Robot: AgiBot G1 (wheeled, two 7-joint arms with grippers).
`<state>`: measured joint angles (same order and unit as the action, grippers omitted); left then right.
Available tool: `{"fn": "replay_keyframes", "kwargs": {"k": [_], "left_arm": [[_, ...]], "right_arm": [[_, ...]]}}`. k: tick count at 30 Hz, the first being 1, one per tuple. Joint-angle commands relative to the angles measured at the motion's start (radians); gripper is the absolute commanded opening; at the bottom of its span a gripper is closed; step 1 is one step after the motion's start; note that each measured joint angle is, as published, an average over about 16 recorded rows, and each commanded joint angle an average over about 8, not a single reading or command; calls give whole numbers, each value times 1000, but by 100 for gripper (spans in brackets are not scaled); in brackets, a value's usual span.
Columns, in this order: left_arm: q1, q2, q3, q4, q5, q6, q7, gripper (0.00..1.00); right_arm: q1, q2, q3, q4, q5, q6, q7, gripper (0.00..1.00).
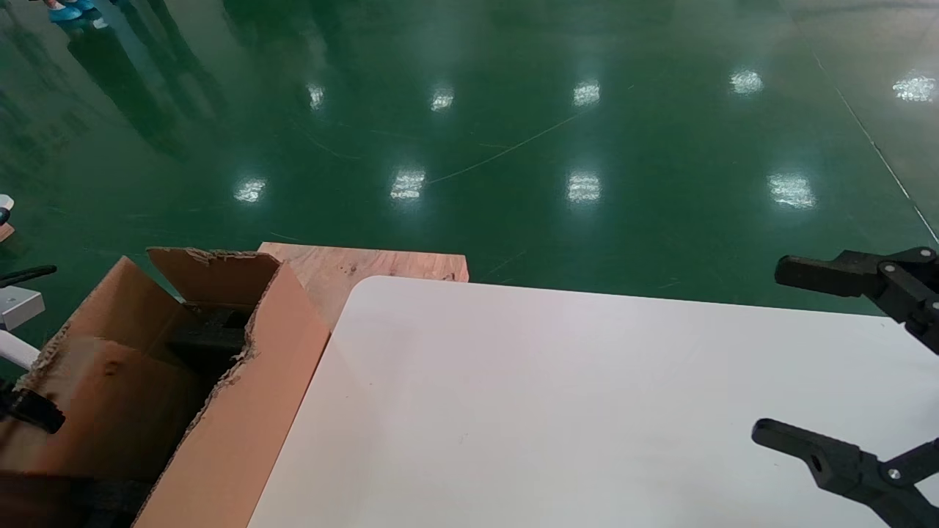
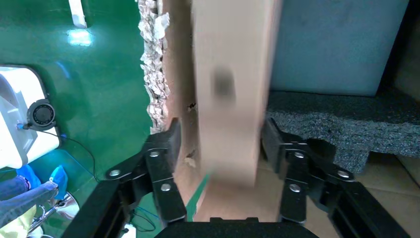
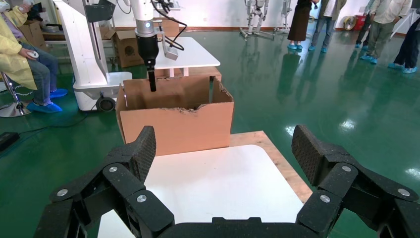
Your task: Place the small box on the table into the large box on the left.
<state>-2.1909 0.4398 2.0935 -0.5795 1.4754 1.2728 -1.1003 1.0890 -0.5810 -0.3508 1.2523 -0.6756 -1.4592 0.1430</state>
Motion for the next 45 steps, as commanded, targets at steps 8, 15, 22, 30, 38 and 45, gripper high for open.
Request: {"fn": "replay_keyframes", "kwargs": {"k": [8, 15, 22, 30, 38, 45], "left_arm": [[-8, 2, -7, -14, -5, -6, 9, 100], [-57, 18, -37, -104, -20, -30, 39, 100], [-114, 52, -79, -276, -45, -61, 32, 100], [-156, 76, -121, -483, -83, -94, -9, 100], [-123, 81, -198, -583, -146, -92, 1, 100], [15, 91, -378, -597, -213, -57, 103, 100]], "right_arm": [[0, 0, 0, 0, 0, 0, 0, 100], [0, 0, 0, 0, 0, 0, 0, 100], [0, 0, 0, 0, 0, 0, 0, 100], [0, 0, 0, 0, 0, 0, 0, 100], [0, 0, 0, 0, 0, 0, 0, 100], [0, 0, 0, 0, 0, 0, 0, 100]]}}
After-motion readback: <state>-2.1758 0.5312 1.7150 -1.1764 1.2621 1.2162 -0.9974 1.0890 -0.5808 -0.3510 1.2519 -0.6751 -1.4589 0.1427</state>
